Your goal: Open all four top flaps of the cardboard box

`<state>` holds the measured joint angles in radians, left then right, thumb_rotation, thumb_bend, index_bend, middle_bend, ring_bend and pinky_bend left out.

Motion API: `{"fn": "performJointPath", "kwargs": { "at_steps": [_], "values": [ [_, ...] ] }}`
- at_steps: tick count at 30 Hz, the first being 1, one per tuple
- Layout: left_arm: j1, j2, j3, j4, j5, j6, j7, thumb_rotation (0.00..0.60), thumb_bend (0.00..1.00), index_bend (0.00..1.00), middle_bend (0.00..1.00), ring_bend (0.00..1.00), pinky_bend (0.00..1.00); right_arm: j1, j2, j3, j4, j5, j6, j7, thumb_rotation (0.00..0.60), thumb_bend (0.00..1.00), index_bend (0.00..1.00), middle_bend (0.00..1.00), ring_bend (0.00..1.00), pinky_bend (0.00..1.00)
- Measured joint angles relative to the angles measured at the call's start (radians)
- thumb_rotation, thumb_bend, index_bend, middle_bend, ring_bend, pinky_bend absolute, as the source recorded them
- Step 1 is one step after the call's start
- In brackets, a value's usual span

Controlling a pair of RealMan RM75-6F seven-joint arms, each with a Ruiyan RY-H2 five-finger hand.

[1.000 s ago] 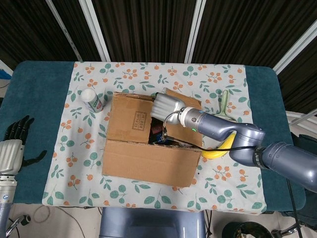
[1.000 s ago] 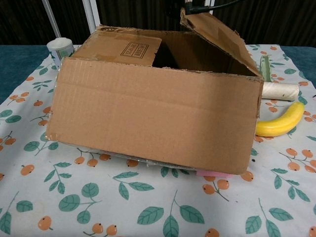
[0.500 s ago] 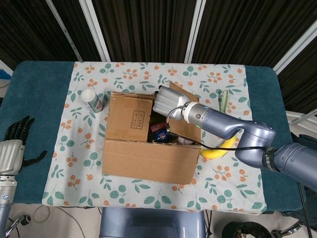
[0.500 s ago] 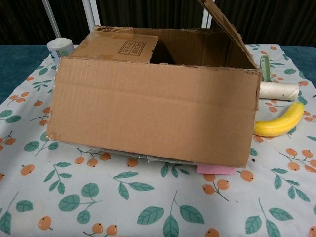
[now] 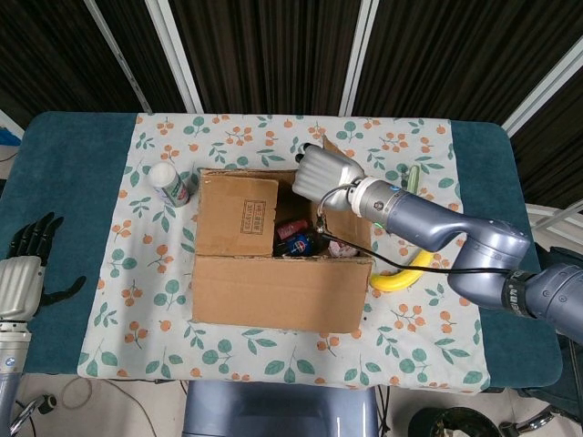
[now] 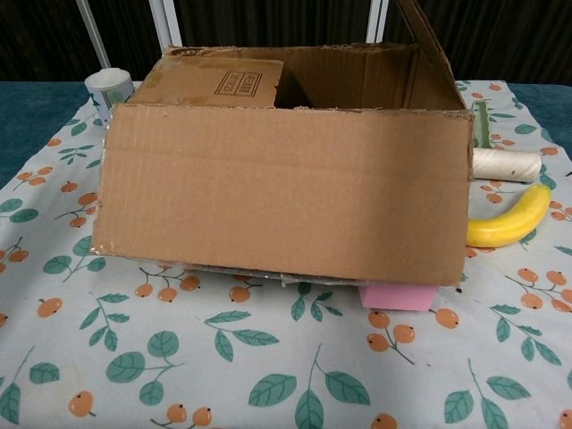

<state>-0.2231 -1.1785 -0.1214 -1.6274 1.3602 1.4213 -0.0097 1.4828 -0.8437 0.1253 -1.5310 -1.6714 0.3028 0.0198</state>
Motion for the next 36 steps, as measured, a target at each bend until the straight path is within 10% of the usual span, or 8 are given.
{"fn": "performJointPath", "kwargs": {
  "at_steps": [14, 36],
  "values": [
    [0.003, 0.002, -0.003, -0.003, 0.001, -0.003, 0.007, 0.6, 0.18, 0.0, 0.0, 0.0, 0.03, -0.004, 0.044, 0.0, -0.009, -0.007, -0.009, -0.005, 0.6, 0.62, 0.6, 0.46, 0.24, 0.32],
    [0.005, 0.006, -0.006, -0.009, -0.002, -0.015, 0.011, 0.6, 0.18, 0.0, 0.0, 0.0, 0.03, -0.036, 0.076, -0.003, -0.014, 0.007, -0.026, -0.046, 0.6, 0.58, 0.57, 0.45, 0.24, 0.32]
  ]
}}
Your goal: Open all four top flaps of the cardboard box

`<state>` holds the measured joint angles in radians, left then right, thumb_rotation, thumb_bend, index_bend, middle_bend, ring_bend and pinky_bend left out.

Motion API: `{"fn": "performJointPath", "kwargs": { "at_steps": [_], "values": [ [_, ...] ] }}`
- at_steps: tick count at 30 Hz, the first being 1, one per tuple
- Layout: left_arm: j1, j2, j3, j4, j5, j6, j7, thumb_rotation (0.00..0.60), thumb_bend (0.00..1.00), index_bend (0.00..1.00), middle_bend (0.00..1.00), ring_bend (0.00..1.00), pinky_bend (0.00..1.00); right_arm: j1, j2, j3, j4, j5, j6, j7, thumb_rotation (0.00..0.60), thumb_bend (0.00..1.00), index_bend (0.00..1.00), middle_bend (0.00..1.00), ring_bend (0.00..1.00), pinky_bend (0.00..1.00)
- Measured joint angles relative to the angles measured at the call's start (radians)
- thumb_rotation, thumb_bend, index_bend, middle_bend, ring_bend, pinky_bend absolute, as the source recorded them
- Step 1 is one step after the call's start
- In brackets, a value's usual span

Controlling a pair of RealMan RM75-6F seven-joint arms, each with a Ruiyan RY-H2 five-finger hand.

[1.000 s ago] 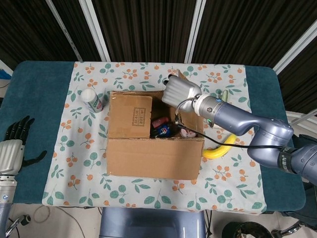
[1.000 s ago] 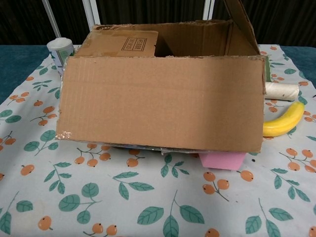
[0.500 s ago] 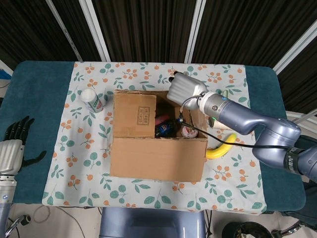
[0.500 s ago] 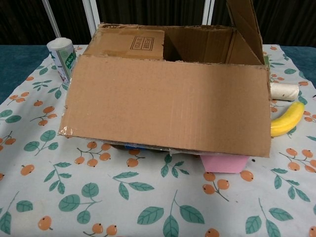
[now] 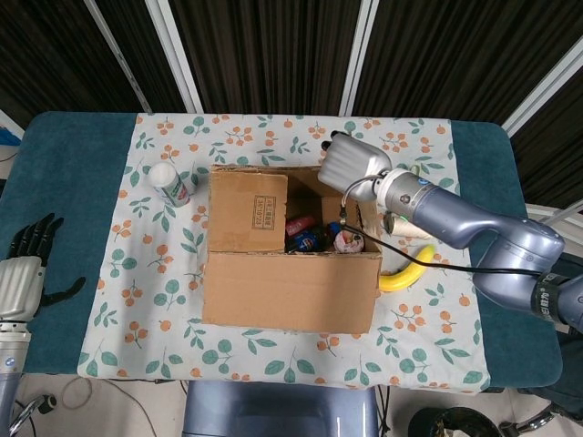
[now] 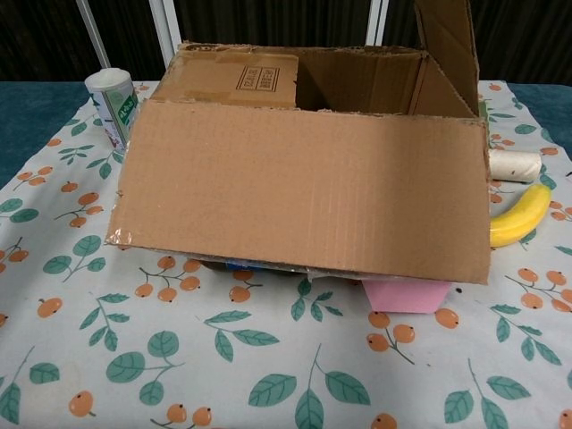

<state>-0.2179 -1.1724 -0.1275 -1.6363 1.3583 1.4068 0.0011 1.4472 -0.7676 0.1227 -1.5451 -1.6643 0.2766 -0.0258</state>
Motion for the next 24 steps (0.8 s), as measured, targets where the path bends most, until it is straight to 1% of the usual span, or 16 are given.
{"fn": "performJointPath", "kwargs": {
  "at_steps": [14, 24],
  "values": [
    [0.002, 0.003, -0.001, -0.004, 0.005, -0.001, -0.005, 0.6, 0.18, 0.0, 0.0, 0.0, 0.03, -0.036, 0.044, -0.012, 0.003, 0.012, -0.033, -0.054, 0.6, 0.58, 0.56, 0.45, 0.23, 0.32],
    [0.004, 0.004, -0.001, -0.005, 0.008, 0.001, -0.005, 0.6, 0.18, 0.0, 0.0, 0.0, 0.03, -0.103, 0.065, -0.038, 0.024, 0.039, -0.045, -0.1, 0.6, 0.58, 0.56, 0.45, 0.23, 0.32]
  ]
}}
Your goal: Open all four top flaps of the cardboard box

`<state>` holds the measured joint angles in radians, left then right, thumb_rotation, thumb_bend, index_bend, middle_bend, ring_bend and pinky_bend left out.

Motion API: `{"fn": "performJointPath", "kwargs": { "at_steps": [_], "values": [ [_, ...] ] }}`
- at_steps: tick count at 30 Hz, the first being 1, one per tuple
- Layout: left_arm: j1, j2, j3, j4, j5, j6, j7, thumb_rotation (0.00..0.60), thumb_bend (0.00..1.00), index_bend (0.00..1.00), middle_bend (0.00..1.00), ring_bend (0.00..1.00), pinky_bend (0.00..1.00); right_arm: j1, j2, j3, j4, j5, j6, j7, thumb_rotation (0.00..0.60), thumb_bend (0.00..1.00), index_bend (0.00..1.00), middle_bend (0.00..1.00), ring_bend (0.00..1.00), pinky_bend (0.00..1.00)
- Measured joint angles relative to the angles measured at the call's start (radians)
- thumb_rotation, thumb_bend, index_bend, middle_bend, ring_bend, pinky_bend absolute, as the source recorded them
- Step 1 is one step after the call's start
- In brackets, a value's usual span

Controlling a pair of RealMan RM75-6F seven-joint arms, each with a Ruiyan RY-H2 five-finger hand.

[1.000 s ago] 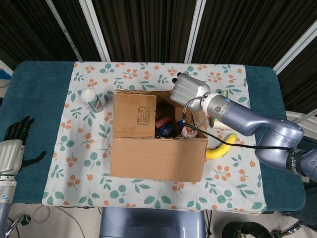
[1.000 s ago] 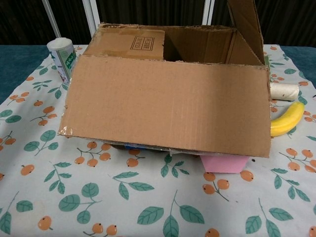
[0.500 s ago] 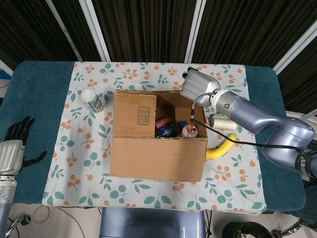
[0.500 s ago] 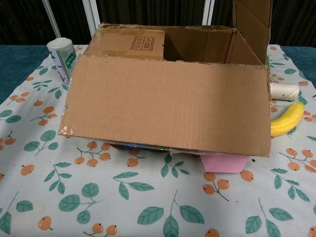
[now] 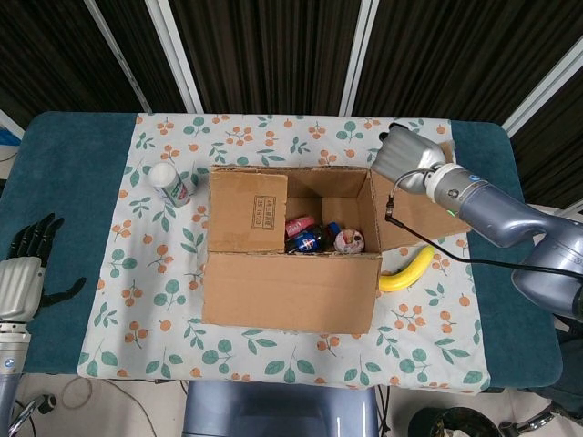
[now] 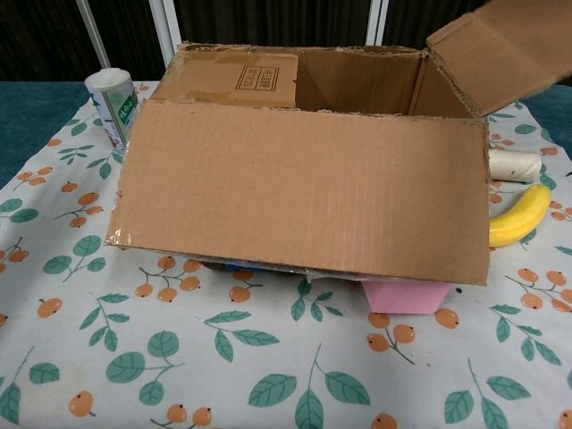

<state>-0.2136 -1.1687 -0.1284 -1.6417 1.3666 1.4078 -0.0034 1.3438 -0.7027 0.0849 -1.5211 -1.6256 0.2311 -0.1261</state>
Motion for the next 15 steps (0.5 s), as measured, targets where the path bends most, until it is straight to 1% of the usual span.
{"fn": "performJointPath", "kwargs": {
  "at_steps": [8, 11, 15],
  "values": [
    [-0.001, -0.002, 0.0, 0.001, -0.002, -0.004, 0.006, 0.6, 0.18, 0.0, 0.0, 0.0, 0.03, -0.068, 0.012, -0.013, 0.034, 0.04, 0.029, -0.036, 0.6, 0.58, 0.54, 0.44, 0.23, 0.32],
    [-0.001, -0.002, 0.0, 0.0, -0.002, -0.005, 0.008, 0.6, 0.18, 0.0, 0.0, 0.0, 0.03, -0.102, 0.018, -0.01, 0.035, 0.063, 0.065, -0.041, 0.6, 0.58, 0.5, 0.42, 0.21, 0.31],
    [-0.002, -0.003, -0.001, -0.001, 0.0, -0.005, 0.013, 0.6, 0.18, 0.0, 0.0, 0.0, 0.03, -0.171, 0.029, -0.002, 0.017, 0.119, 0.156, -0.042, 0.6, 0.53, 0.43, 0.36, 0.19, 0.28]
  ]
}}
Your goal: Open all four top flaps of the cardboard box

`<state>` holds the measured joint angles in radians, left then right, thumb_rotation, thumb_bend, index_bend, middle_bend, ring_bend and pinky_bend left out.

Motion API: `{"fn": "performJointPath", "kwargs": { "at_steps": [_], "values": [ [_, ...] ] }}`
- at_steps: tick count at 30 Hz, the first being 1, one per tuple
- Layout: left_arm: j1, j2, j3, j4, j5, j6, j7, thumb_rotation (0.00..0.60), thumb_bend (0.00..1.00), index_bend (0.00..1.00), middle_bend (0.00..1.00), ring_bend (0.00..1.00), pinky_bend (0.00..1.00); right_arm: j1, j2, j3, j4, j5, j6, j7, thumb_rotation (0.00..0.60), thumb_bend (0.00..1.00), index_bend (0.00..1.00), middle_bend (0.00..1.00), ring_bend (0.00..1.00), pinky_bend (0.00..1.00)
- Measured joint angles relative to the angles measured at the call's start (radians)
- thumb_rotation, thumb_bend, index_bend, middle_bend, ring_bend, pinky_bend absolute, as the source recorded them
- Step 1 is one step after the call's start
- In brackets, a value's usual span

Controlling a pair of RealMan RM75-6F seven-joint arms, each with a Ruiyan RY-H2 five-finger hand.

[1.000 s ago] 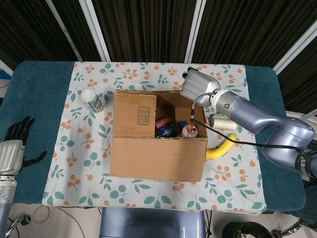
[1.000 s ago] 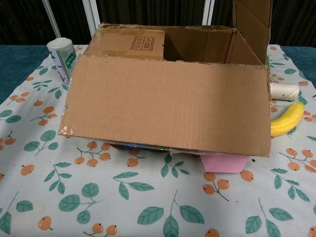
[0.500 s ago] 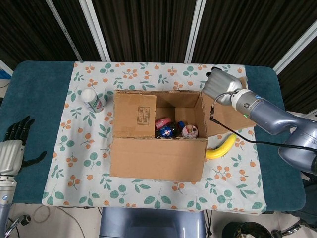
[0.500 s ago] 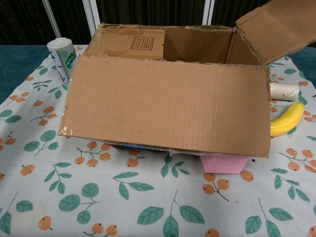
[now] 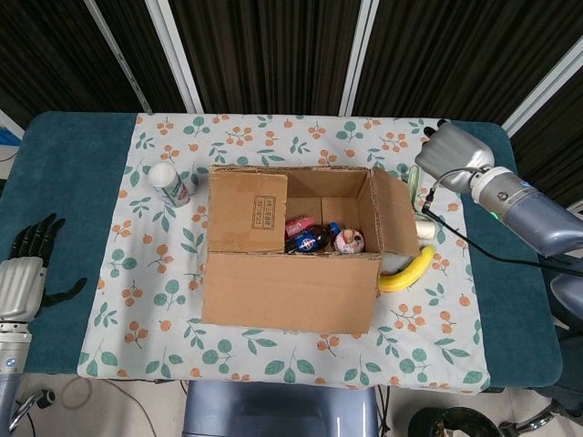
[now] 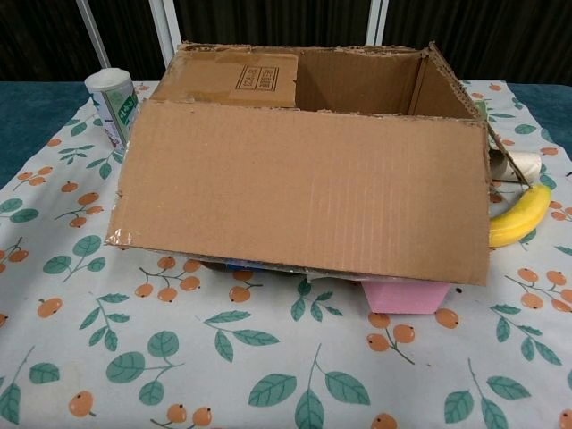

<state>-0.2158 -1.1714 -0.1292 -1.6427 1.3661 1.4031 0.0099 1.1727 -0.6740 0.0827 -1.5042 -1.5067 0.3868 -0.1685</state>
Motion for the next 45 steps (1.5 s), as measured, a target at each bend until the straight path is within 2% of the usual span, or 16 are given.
{"fn": "performJointPath", "kwargs": {
  "at_steps": [5, 8, 11, 15, 19, 24, 28, 31, 33, 34, 36, 39, 45],
  "values": [
    [-0.004, 0.0, -0.001, 0.0, 0.002, 0.0, 0.028, 0.6, 0.18, 0.0, 0.0, 0.0, 0.03, -0.118, 0.008, 0.009, -0.052, 0.105, 0.178, -0.021, 0.6, 0.44, 0.29, 0.27, 0.16, 0.26],
    [-0.008, -0.001, -0.003, -0.002, -0.001, -0.002, 0.05, 0.6, 0.18, 0.0, 0.0, 0.0, 0.03, -0.211, 0.006, 0.011, -0.109, 0.19, 0.328, -0.048, 0.6, 0.39, 0.19, 0.21, 0.14, 0.25],
    [-0.012, 0.0, -0.005, -0.007, -0.005, -0.006, 0.075, 0.6, 0.18, 0.0, 0.0, 0.0, 0.03, -0.313, -0.008, 0.01, -0.174, 0.266, 0.5, -0.077, 0.6, 0.35, 0.08, 0.12, 0.09, 0.24],
    [-0.02, 0.005, -0.006, -0.02, -0.007, -0.013, 0.114, 0.6, 0.19, 0.0, 0.0, 0.0, 0.03, -0.47, -0.055, 0.004, -0.256, 0.344, 0.753, -0.099, 0.6, 0.33, 0.02, 0.03, 0.01, 0.23],
    [-0.046, 0.031, -0.013, -0.053, -0.004, -0.041, 0.156, 0.6, 0.19, 0.0, 0.0, 0.0, 0.03, -0.633, -0.129, -0.011, -0.309, 0.378, 0.964, -0.09, 0.6, 0.32, 0.0, 0.0, 0.0, 0.23],
    [-0.098, 0.082, -0.036, -0.116, -0.002, -0.098, 0.211, 0.6, 0.19, 0.0, 0.0, 0.0, 0.03, -0.785, -0.259, -0.039, -0.314, 0.342, 1.178, -0.07, 0.6, 0.32, 0.0, 0.0, 0.0, 0.23],
    [-0.163, 0.135, -0.075, -0.191, -0.018, -0.168, 0.26, 0.6, 0.21, 0.0, 0.0, 0.0, 0.03, -0.858, -0.355, -0.053, -0.266, 0.305, 1.255, -0.041, 0.6, 0.31, 0.0, 0.0, 0.0, 0.23],
    [-0.221, 0.171, -0.105, -0.235, -0.031, -0.226, 0.312, 0.6, 0.31, 0.0, 0.0, 0.0, 0.03, -0.887, -0.4, -0.056, -0.201, 0.282, 1.274, -0.004, 0.6, 0.31, 0.0, 0.0, 0.0, 0.23],
    [-0.26, 0.191, -0.124, -0.257, -0.039, -0.265, 0.347, 0.6, 0.46, 0.0, 0.0, 0.0, 0.04, -0.902, -0.426, -0.055, -0.153, 0.265, 1.282, 0.031, 0.6, 0.31, 0.0, 0.0, 0.0, 0.23],
    [-0.288, 0.203, -0.137, -0.27, -0.047, -0.294, 0.37, 0.6, 0.51, 0.0, 0.01, 0.0, 0.04, -0.906, -0.436, -0.052, -0.134, 0.258, 1.285, 0.048, 0.6, 0.31, 0.0, 0.0, 0.0, 0.23],
    [-0.336, 0.218, -0.159, -0.288, -0.067, -0.344, 0.402, 0.6, 0.68, 0.0, 0.04, 0.0, 0.07, -0.916, -0.458, -0.043, -0.093, 0.241, 1.293, 0.088, 0.6, 0.31, 0.0, 0.0, 0.0, 0.22],
    [-0.429, 0.237, -0.195, -0.307, -0.121, -0.446, 0.447, 0.6, 0.84, 0.0, 0.09, 0.02, 0.14, -0.928, -0.483, -0.03, -0.047, 0.22, 1.3, 0.133, 0.6, 0.31, 0.0, 0.0, 0.0, 0.23],
    [-0.672, 0.236, -0.244, -0.277, -0.275, -0.679, 0.541, 0.6, 0.99, 0.05, 0.17, 0.08, 0.23, -0.947, -0.502, -0.003, -0.013, 0.222, 1.276, 0.198, 0.6, 0.31, 0.0, 0.0, 0.0, 0.23]
  ]
}}
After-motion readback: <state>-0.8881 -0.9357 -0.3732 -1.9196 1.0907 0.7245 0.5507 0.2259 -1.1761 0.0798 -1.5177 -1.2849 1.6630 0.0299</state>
